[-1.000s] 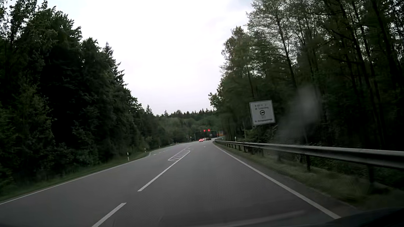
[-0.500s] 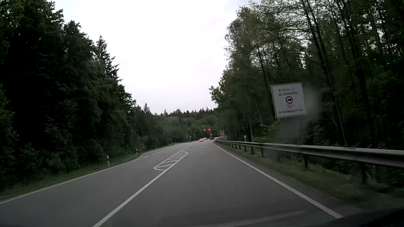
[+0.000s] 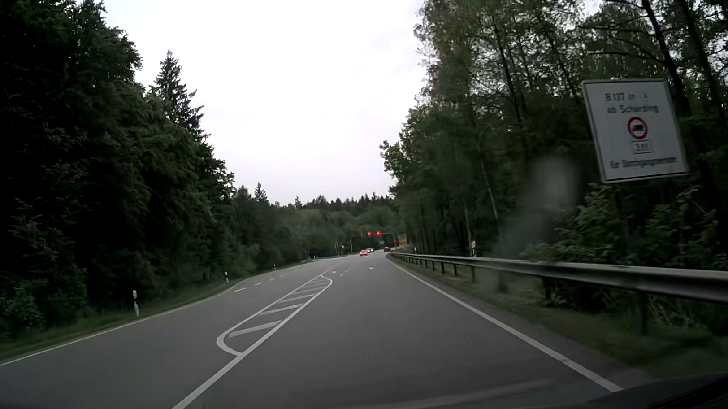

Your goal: Follow the waypoints while adhering to traffic rules and regulations

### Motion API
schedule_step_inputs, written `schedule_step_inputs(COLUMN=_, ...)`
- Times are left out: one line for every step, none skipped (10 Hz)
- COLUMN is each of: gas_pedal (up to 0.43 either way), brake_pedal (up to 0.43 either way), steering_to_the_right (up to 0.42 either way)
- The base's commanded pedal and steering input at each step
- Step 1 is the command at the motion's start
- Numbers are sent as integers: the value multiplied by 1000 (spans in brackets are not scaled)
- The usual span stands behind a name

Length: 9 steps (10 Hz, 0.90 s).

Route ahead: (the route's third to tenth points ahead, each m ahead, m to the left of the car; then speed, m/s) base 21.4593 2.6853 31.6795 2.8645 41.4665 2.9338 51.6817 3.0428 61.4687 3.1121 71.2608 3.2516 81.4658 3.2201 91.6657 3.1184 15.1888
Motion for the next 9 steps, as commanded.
schedule_step_inputs(gas_pedal=79, brake_pedal=0, steering_to_the_right=-2)
schedule_step_inputs(gas_pedal=67, brake_pedal=0, steering_to_the_right=-2)
schedule_step_inputs(gas_pedal=59, brake_pedal=0, steering_to_the_right=-2)
schedule_step_inputs(gas_pedal=59, brake_pedal=0, steering_to_the_right=-2)
schedule_step_inputs(gas_pedal=59, brake_pedal=0, steering_to_the_right=-2)
schedule_step_inputs(gas_pedal=39, brake_pedal=0, steering_to_the_right=-2)
schedule_step_inputs(gas_pedal=39, brake_pedal=0, steering_to_the_right=-2)
schedule_step_inputs(gas_pedal=39, brake_pedal=0, steering_to_the_right=-1)
schedule_step_inputs(gas_pedal=39, brake_pedal=0, steering_to_the_right=-2)
